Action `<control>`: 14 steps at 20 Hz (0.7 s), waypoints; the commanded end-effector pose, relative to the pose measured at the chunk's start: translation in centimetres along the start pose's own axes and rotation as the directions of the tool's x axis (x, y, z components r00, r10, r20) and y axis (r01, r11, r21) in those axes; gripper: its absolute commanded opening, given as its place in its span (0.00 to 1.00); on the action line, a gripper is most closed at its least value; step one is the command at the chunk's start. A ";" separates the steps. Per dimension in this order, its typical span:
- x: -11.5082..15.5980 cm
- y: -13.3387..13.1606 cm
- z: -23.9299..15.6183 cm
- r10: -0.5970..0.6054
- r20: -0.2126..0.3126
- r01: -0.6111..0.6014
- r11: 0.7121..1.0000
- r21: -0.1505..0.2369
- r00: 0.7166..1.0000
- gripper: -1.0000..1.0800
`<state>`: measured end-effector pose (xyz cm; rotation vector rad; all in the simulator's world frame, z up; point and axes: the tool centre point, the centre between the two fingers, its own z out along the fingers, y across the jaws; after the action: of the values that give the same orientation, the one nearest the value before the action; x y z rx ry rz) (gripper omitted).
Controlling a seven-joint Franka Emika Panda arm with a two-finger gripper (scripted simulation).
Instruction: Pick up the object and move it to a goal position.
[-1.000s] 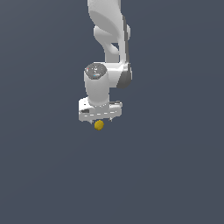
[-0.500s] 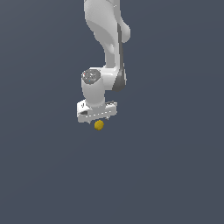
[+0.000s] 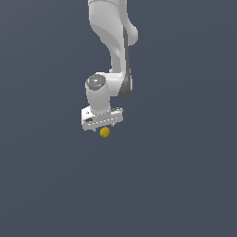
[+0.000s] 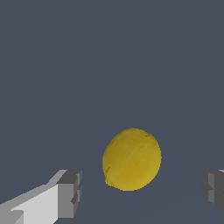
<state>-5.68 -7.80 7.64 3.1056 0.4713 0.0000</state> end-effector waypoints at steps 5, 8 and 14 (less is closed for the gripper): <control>-0.1 -0.1 2.4 -0.002 0.000 0.002 1.000 0.000 1.000 0.96; -0.2 -0.1 3.8 -0.003 0.000 0.003 1.000 0.000 1.000 0.96; -0.1 0.0 4.8 -0.003 0.000 0.003 1.000 0.000 1.000 0.96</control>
<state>-5.83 -7.80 2.94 3.1056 0.4766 -0.0021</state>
